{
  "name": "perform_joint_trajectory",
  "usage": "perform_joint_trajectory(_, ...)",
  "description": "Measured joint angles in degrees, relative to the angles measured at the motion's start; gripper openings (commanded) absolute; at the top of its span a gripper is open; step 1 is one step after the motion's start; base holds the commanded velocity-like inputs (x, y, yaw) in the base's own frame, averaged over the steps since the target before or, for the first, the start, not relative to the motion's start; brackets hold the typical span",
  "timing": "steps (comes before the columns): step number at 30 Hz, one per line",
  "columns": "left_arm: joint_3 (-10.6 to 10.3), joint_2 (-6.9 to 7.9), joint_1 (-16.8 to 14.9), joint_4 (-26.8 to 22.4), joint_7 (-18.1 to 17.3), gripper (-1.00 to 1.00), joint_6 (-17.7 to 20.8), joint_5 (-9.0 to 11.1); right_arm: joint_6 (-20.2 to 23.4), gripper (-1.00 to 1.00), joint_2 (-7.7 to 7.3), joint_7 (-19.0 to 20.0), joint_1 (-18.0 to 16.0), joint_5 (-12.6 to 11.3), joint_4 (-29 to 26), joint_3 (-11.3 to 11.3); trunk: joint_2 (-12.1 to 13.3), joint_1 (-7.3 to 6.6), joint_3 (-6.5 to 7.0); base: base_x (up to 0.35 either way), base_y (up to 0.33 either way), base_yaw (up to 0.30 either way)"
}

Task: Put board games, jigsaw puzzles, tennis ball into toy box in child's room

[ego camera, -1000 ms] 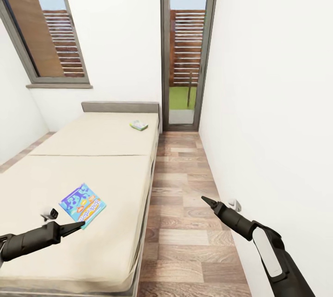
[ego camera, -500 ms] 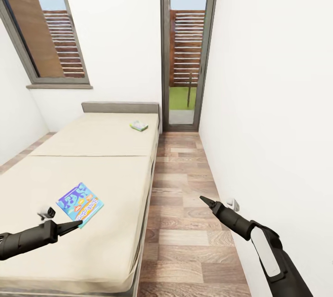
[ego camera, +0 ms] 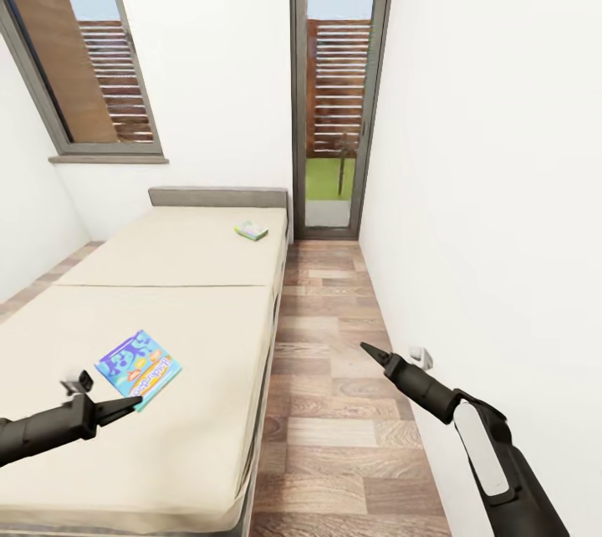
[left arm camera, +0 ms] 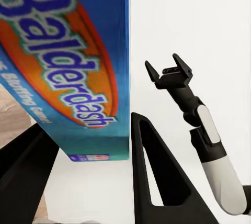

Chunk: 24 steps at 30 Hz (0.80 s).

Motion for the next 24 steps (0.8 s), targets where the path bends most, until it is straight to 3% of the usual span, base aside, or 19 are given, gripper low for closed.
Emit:
perform_joint_trajectory(4,-0.27,1.91,-0.01,0.10,0.00,-1.00,0.24,1.44,-0.15,1.00,0.16,-0.02,0.00,0.02,-0.09,0.14,1.61,-0.88,0.72,0.000,0.000,0.000)
perform_joint_trajectory(10,-0.43,2.47,0.00,0.12,0.00,-1.00,0.27,4.68,-0.38,1.00,0.52,-0.17,0.00,0.38,-0.11,0.25,4.01,-2.20,1.80,0.000,0.000,0.000)
perform_joint_trajectory(20,-0.49,2.59,0.03,0.13,0.00,-1.00,0.28,5.22,-0.36,1.00,1.07,0.14,0.00,0.64,-0.47,0.26,8.03,-4.39,3.59,0.000,0.000,0.000)
perform_joint_trajectory(24,-0.29,2.59,0.12,0.13,-0.01,-1.00,0.28,5.26,-0.06,1.00,1.39,-0.04,0.00,0.27,-0.54,0.26,8.04,-4.40,3.60,0.000,0.000,0.000)
